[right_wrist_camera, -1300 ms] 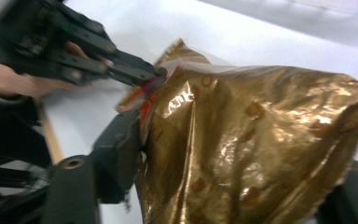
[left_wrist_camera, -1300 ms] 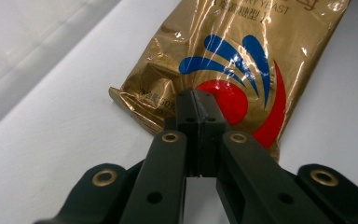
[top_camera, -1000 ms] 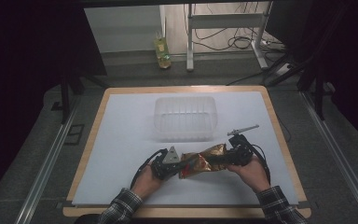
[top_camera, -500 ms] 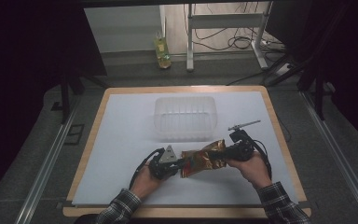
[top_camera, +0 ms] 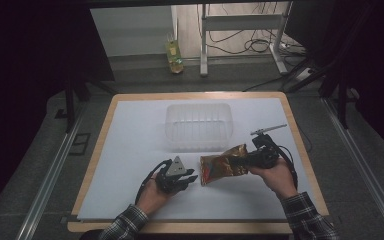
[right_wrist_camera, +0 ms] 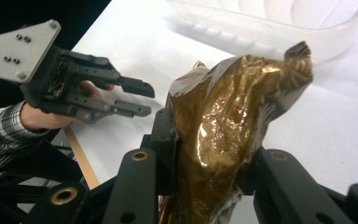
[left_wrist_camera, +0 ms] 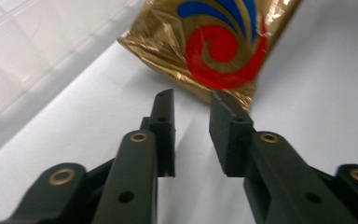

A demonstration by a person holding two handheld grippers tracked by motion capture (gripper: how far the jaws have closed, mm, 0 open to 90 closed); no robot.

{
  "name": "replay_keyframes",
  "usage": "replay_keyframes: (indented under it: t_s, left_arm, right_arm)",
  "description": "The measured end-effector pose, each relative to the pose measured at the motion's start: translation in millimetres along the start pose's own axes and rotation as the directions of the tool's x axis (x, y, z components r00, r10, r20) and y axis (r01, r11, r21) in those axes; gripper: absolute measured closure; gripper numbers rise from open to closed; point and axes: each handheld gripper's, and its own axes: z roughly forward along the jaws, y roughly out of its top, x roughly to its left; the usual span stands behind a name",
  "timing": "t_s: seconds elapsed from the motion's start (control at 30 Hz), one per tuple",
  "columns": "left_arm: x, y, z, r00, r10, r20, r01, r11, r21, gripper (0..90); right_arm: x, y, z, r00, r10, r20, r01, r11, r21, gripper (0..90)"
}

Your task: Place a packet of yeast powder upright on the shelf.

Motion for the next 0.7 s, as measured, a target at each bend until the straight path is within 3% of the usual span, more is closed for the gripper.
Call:
replay_keyframes:
  t_s: [0.23, 0.7]
  left_arm:
    - [-8.7, 0.3, -5.0, 0.9996, 0.026, -0.008, -0.026, 0.9997, 0.006, 63.1]
    - [-14.2, -8.9, -25.0, 0.9999, -0.010, -0.008, 0.010, 0.9999, -0.014, 48.4]
  right_arm:
    - [-1.4, 2.6, -7.5, 0.9998, 0.009, 0.016, -0.008, 1.000, -0.005, 68.6]
    - [-1.3, 12.6, -25.2, 0.9988, 0.007, 0.049, -0.006, 1.000, -0.028, 68.5]
